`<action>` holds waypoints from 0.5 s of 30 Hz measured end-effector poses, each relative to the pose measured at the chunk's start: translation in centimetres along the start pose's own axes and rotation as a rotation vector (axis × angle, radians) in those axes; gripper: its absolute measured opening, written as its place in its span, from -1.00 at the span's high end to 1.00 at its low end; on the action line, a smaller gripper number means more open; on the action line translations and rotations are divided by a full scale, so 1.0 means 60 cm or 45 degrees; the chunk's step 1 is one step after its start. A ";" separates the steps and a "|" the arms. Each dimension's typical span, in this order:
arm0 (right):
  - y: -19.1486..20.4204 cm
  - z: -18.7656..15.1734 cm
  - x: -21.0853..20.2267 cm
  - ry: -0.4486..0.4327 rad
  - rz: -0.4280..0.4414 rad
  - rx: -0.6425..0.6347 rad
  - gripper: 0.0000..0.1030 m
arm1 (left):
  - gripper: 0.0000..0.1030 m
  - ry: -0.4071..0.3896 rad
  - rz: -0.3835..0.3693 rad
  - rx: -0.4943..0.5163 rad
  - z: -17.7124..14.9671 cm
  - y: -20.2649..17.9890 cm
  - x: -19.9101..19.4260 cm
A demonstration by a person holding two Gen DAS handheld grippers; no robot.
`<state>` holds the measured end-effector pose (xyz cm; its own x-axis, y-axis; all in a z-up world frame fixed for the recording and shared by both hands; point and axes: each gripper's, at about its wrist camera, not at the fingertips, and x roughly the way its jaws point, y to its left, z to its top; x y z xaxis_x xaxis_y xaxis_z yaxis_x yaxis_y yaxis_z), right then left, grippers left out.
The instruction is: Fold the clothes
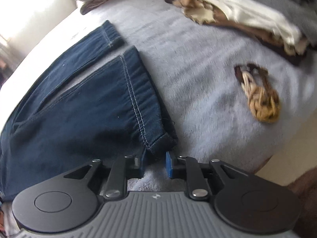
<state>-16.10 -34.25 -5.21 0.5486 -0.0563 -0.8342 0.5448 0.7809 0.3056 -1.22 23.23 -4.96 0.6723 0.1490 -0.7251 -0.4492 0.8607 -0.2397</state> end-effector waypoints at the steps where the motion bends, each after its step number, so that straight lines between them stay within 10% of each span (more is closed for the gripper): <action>1: -0.001 0.005 -0.006 -0.011 -0.005 -0.011 0.27 | -0.15 -0.016 0.017 0.045 0.000 -0.011 -0.010; 8: -0.008 0.080 0.002 -0.151 -0.024 -0.002 0.07 | -0.34 -0.250 0.008 0.209 -0.001 -0.081 -0.057; 15: 0.038 0.142 0.076 -0.182 0.059 -0.021 0.07 | -0.34 -0.173 -0.223 0.363 -0.001 -0.165 -0.009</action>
<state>-6.94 -38.05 -4.41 0.6581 -0.1071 -0.7453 0.5069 0.7949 0.3333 2.82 14.58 -2.24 0.8054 0.0339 -0.5917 -0.1509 0.9772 -0.1494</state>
